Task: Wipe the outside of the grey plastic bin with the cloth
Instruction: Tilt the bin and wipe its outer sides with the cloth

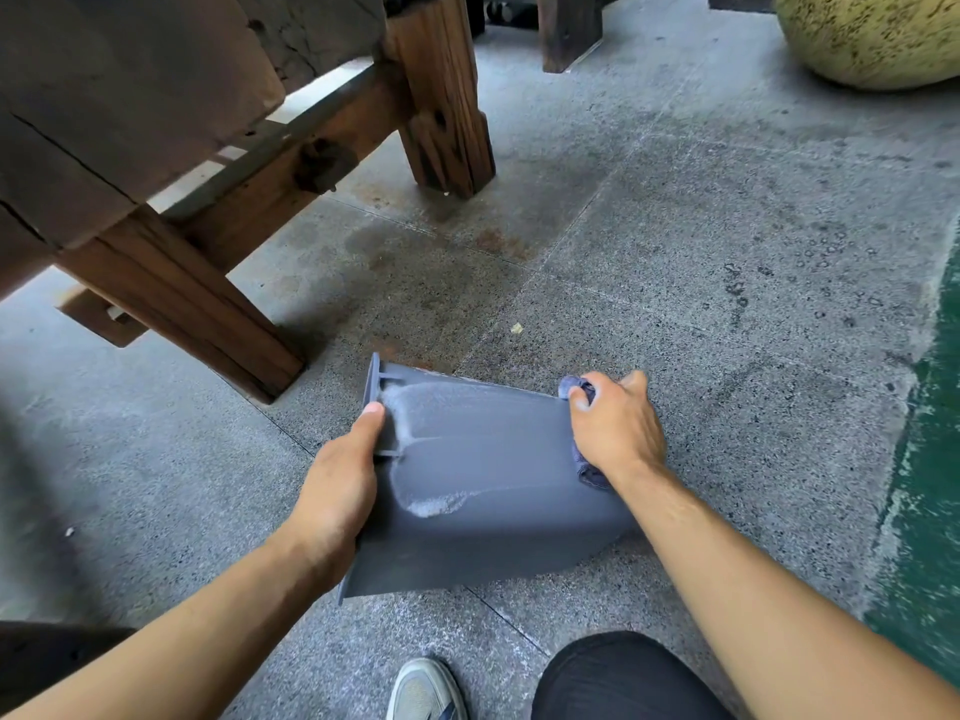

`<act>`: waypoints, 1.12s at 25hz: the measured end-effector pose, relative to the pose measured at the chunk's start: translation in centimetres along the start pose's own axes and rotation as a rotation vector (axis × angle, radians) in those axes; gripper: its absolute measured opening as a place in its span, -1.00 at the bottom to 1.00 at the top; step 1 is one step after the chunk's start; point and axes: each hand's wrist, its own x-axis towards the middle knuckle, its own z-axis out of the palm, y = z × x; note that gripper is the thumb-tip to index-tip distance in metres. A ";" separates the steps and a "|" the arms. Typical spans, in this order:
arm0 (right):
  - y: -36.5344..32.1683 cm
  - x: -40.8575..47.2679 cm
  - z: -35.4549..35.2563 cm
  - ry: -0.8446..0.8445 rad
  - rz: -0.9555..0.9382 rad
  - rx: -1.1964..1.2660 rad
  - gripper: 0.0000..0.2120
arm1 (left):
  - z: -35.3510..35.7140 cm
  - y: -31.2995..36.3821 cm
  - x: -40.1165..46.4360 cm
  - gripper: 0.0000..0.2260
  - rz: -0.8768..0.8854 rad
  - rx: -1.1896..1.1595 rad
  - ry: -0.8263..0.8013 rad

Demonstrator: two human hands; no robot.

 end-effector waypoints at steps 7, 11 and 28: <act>4.7 1.0 0.3 -0.021 0.195 0.003 -0.66 | 0.7 0.4 -0.5 -0.58 0.101 0.048 -0.045; 7.3 0.6 0.3 -0.015 0.315 0.175 -0.70 | 0.3 0.4 -0.8 -0.58 0.118 0.088 -0.057; 1.1 -4.0 -4.8 -0.617 0.342 1.463 -0.67 | -0.1 1.2 -0.5 -0.52 0.090 0.092 -0.009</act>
